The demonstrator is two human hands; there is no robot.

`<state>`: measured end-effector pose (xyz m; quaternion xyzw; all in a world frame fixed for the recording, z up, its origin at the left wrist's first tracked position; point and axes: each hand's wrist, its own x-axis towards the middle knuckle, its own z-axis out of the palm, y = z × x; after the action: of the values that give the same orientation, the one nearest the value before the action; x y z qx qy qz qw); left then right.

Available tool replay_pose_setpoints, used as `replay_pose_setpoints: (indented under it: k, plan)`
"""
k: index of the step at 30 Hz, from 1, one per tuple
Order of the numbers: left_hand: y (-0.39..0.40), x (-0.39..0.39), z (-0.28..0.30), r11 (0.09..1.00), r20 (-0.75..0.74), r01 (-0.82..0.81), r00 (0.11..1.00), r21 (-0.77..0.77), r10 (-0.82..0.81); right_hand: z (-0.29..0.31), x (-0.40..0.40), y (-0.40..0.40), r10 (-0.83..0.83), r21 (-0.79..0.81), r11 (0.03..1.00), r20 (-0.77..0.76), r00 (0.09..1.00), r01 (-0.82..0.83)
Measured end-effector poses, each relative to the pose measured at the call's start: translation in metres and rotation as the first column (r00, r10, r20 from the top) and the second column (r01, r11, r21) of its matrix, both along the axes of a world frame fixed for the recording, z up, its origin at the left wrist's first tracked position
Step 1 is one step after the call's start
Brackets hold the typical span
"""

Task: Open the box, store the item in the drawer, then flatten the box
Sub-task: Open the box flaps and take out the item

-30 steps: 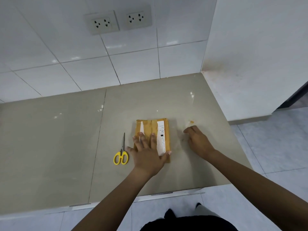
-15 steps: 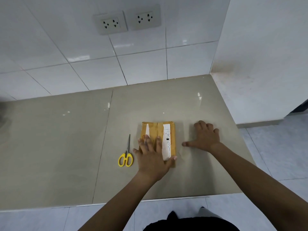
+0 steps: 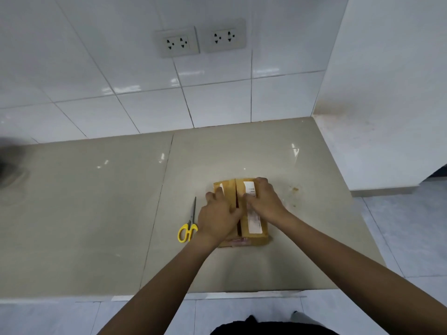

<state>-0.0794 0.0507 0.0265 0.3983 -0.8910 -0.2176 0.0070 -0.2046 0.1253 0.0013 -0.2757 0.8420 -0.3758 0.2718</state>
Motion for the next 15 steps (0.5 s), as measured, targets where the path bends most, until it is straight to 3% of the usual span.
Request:
replay_pose_setpoints:
  k: [2,5,8,10,12,15]
  plan:
    - [-0.010,0.006,0.003,0.987,-0.149,-0.033,0.987,0.155,0.056,0.000,0.001,0.004,0.016,0.029,0.999,-0.014,1.000,-0.016]
    - [-0.031,0.026,0.003,0.884,-0.316,-0.055,0.922,0.464,0.223,-0.001,0.001,0.009,0.005,0.038,0.999,-0.002,1.000,-0.005]
    - [-0.048,0.047,-0.002,0.825,-0.332,-0.087,0.888,0.559,0.319,0.001,0.000,0.012,-0.022,0.004,1.000,0.124,0.992,0.022]
    - [-0.051,0.056,-0.010,0.868,-0.273,-0.121,0.921,0.482,0.280,0.007,-0.001,0.017,-0.055,-0.096,0.992,0.299,0.953,0.087]
    - [-0.052,0.060,-0.022,0.950,-0.172,-0.116,0.970,0.290,0.171,0.013,-0.006,0.021,-0.104,-0.162,0.968,0.435,0.894,0.191]
    - [-0.051,0.056,-0.033,0.999,-0.042,-0.030,0.999,0.030,0.032,0.018,-0.021,0.030,-0.182,-0.208,0.918,0.537,0.824,0.338]
